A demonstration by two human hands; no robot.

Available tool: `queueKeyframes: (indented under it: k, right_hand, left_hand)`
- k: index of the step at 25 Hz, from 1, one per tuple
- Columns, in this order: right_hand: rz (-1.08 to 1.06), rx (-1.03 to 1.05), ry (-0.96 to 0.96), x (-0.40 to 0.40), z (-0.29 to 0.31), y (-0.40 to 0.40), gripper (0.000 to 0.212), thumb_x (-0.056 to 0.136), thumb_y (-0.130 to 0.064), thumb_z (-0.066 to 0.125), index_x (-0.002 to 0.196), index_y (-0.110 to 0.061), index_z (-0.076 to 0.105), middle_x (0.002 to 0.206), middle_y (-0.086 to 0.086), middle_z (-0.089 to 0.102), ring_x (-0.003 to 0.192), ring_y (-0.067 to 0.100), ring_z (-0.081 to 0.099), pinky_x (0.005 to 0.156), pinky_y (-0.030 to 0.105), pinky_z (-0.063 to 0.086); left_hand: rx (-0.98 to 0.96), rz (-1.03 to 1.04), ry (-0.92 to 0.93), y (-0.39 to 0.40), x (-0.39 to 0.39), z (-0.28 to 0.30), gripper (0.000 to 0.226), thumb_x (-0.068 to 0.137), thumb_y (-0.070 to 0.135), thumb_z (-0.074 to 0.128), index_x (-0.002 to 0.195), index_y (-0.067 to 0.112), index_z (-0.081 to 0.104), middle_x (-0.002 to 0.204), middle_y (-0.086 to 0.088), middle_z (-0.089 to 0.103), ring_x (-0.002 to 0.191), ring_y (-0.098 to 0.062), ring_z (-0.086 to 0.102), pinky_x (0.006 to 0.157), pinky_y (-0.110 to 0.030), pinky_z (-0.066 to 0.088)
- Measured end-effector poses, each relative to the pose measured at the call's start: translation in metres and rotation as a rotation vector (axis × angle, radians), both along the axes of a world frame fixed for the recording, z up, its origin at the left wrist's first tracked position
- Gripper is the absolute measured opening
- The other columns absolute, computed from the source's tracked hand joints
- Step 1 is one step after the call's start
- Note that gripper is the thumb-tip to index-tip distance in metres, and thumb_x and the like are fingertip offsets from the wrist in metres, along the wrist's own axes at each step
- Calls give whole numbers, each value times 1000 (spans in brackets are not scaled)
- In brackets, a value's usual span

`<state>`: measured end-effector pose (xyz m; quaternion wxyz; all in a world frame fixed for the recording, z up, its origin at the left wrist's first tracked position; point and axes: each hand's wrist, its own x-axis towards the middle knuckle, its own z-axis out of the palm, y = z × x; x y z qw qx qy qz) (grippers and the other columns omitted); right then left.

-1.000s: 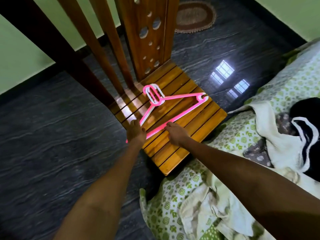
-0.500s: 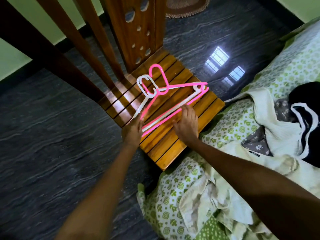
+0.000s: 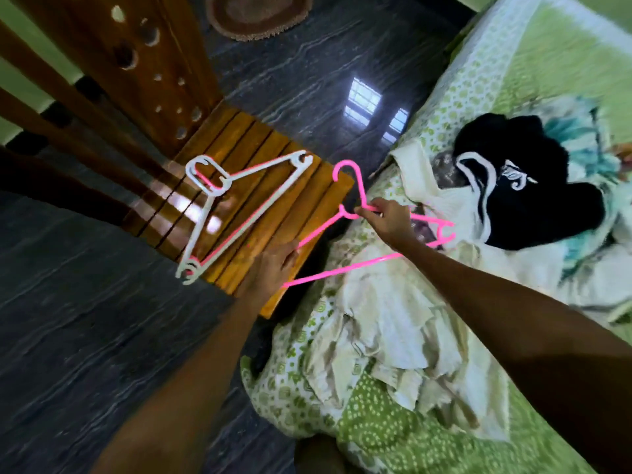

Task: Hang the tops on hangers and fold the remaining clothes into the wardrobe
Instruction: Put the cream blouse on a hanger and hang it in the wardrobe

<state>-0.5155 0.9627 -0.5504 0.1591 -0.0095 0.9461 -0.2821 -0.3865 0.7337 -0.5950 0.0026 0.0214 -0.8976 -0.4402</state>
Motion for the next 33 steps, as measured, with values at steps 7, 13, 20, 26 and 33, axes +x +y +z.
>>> queueKeyframes:
  k: [7, 13, 20, 26, 33]
  right_hand:
    - [-245, 71, -263, 75, 20, 147, 42, 93, -34, 53, 59, -11, 60, 69, 15, 62, 79, 29, 62, 66, 30, 33]
    - [-715, 128, -177, 158, 22, 247, 50, 94, -41, 44, 89, 3, 67, 96, 28, 64, 97, 41, 60, 79, 39, 43]
    - [-868, 251, -141, 174, 4, 281, 55, 98, -42, 36, 102, 4, 66, 103, 30, 63, 100, 44, 58, 84, 41, 43]
    - [-667, 241, -84, 146, -1, 289, 53, 97, -37, 44, 89, 10, 66, 91, 32, 63, 91, 42, 60, 77, 39, 41]
    - [-493, 215, -208, 107, -1, 306, 50, 91, -39, 50, 78, 7, 66, 84, 30, 61, 89, 40, 60, 69, 33, 33]
  left_hand:
    - [121, -162, -193, 114, 10, 20, 53, 82, 48, 53, 106, 3, 67, 94, -11, 69, 80, -20, 64, 71, -28, 49]
    - [57, 4, -433, 173, -2, -5, 47, 93, 19, 56, 135, 2, 43, 137, -16, 44, 124, -29, 46, 100, -34, 37]
    - [-252, -219, -487, 203, -50, -35, 31, 91, 16, 56, 122, 16, 60, 154, -17, 15, 142, -27, 23, 106, -34, 31]
    - [-373, -5, -587, 218, -83, -44, 31, 93, 26, 49, 121, 17, 58, 136, -16, 41, 126, -35, 39, 104, -44, 32]
    - [-358, -143, -583, 217, -77, -46, 30, 92, 31, 51, 119, 21, 61, 132, -10, 38, 120, -29, 42, 104, -40, 32]
